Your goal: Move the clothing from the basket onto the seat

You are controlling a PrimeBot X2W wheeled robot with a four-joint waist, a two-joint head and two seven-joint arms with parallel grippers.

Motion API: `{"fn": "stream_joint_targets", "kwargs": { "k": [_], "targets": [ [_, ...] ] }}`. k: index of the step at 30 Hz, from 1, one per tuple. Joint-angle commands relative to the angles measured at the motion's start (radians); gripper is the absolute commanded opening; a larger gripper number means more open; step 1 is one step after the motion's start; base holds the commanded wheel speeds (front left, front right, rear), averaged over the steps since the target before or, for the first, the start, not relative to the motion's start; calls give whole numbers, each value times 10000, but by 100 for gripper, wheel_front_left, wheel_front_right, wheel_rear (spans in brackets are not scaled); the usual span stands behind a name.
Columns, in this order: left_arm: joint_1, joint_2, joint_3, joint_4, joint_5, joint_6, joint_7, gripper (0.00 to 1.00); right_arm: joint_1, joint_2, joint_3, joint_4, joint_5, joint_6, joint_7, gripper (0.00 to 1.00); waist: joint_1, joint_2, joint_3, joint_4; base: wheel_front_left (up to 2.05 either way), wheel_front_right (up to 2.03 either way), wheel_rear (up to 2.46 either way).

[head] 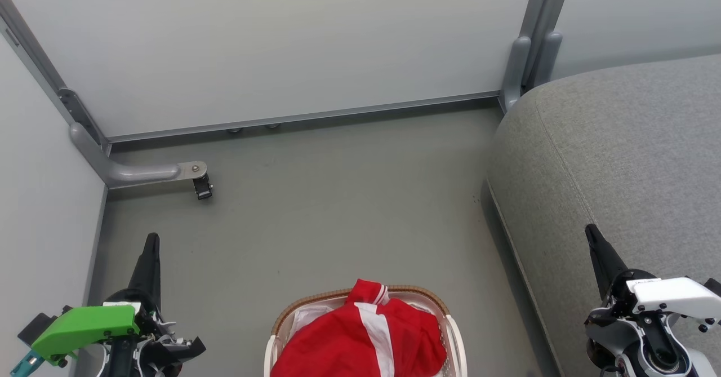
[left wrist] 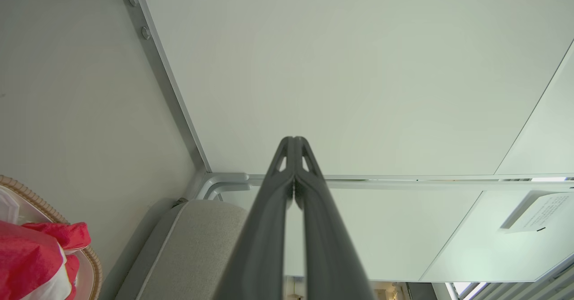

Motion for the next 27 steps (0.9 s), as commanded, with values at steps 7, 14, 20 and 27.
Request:
{"fn": "stream_joint_targets", "kwargs": {
  "k": [7, 14, 20, 27],
  "targets": [
    [-102, 59, -1, -16, 74, -37, -26, 0, 107, -26, -30, -34, -29, 4, 29, 0, 0, 0, 0, 0, 0, 0, 0],
    [-102, 59, -1, -16, 74, -37, -26, 0, 106, -24, -31, -34, -31, 4, 31, 0, 0, 0, 0, 0, 0, 0, 0],
    [-102, 59, -1, -16, 74, -37, -26, 0, 106, -25, -32, -34, -33, 4, 30, 0, 0, 0, 0, 0, 0, 0, 0],
    [-102, 59, -1, -16, 74, -37, -27, 0, 106, -24, -34, -34, -34, 4, 32, 0, 0, 0, 0, 0, 0, 0, 0]
  ]
}}
